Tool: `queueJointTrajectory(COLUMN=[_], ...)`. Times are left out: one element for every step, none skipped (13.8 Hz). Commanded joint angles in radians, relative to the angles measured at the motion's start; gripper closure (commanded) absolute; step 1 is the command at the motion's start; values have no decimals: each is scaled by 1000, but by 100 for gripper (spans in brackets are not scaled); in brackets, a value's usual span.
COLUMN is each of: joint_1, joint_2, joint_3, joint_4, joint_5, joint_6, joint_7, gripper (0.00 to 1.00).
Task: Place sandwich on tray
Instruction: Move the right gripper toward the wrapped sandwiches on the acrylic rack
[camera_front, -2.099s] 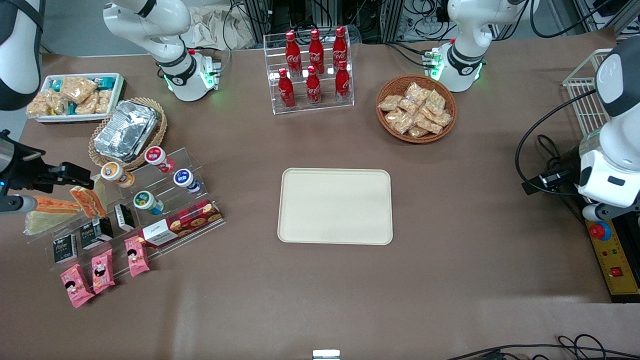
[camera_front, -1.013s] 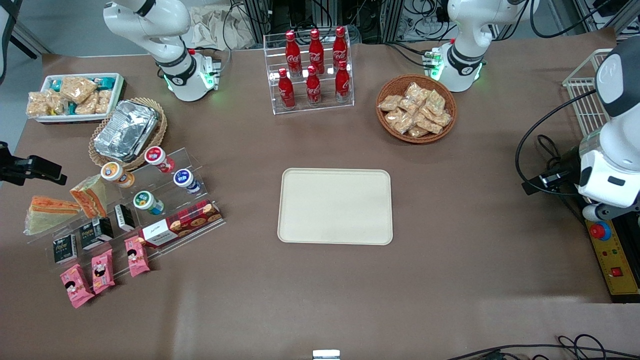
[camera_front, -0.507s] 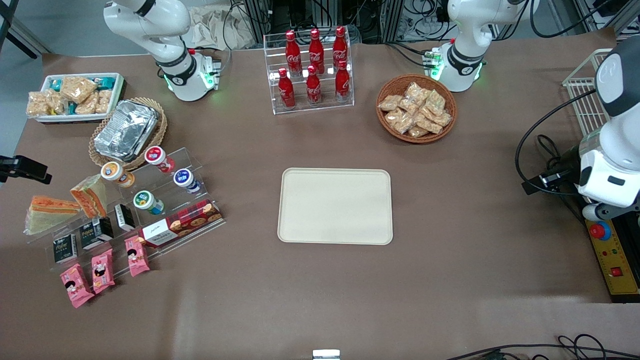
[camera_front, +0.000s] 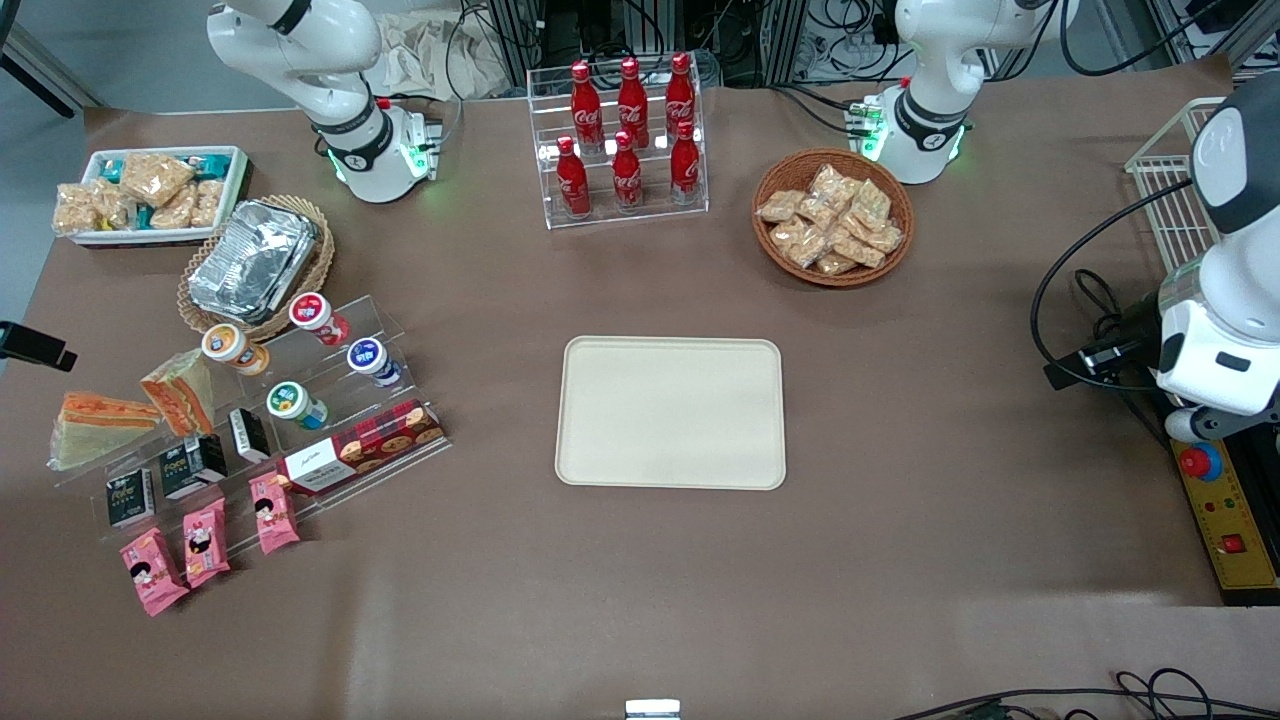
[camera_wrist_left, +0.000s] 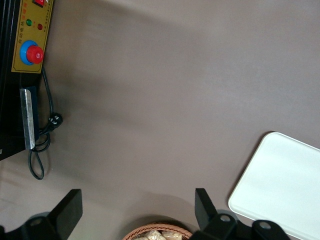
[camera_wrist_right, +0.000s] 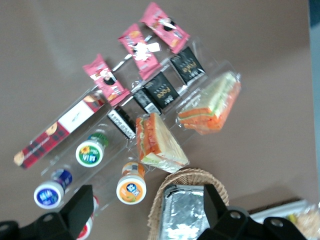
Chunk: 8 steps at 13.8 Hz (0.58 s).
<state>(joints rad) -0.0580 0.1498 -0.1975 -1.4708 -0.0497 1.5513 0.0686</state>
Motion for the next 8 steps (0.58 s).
queueJointTrajectory(joint_1=[-2, -15, -37, -54, -78, -98, -114, -124], joint_2=[43, 47, 47, 50, 53, 59, 63, 74], joint_3=[-8, -16, -22, -22, -20, -20, -22, -22], joint_4=[9, 7, 7, 6, 0, 0, -3, -5], joint_5=[-6, 7, 28, 31, 31, 37, 54, 63], joint_6=[6, 38, 74, 79, 82, 78, 79, 84], joint_7=[199, 213, 212, 214, 208, 201, 201, 210], gripper=[2, 2, 2, 2, 2, 2, 2, 2])
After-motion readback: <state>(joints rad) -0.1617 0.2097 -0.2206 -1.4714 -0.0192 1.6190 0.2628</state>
